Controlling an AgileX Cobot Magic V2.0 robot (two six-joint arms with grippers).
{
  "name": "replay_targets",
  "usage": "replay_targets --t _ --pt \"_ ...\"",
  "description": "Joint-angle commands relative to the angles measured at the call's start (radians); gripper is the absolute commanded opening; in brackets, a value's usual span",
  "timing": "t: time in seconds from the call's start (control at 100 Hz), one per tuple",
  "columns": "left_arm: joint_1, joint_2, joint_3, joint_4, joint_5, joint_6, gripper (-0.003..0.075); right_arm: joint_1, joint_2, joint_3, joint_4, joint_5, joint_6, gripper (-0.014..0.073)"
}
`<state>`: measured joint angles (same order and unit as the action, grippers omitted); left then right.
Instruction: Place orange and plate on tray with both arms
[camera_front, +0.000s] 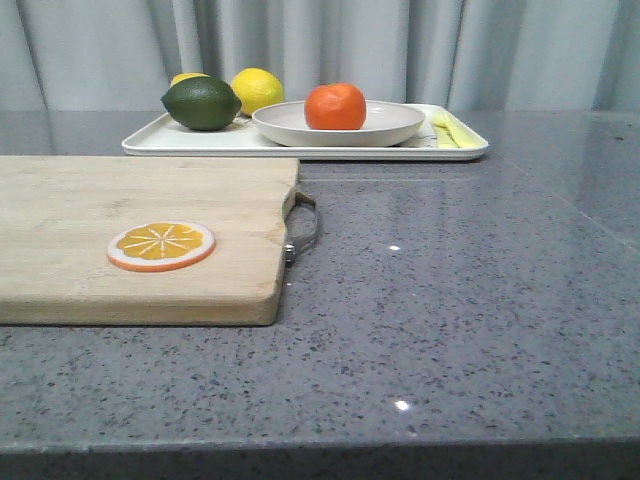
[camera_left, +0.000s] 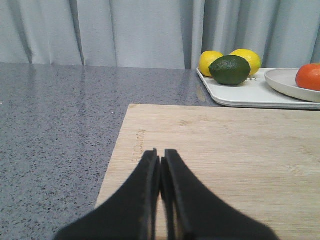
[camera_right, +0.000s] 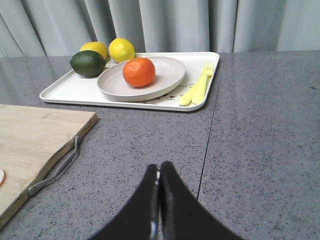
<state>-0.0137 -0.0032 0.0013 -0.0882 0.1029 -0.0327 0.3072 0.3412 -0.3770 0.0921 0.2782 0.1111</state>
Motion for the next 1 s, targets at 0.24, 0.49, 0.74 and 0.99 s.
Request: replay_targets --t 0.24,0.49,0.74,0.99 --pt "0.002 -0.031 0.022 0.002 -0.073 -0.005 -0.0019 -0.002 0.006 -0.023 -0.011 -0.082 -0.009 -0.0067" --pt "0.002 -0.031 0.022 0.002 -0.073 -0.005 -0.0019 -0.002 0.006 -0.023 -0.011 -0.085 -0.009 -0.0067" --pt "0.002 -0.031 0.022 0.002 -0.073 -0.005 -0.0019 -0.026 0.006 0.067 -0.036 -0.254 -0.009 -0.0067" --pt "0.002 -0.031 0.022 0.002 -0.073 -0.005 -0.0019 -0.129 -0.065 0.237 -0.149 -0.526 -0.009 -0.0067"
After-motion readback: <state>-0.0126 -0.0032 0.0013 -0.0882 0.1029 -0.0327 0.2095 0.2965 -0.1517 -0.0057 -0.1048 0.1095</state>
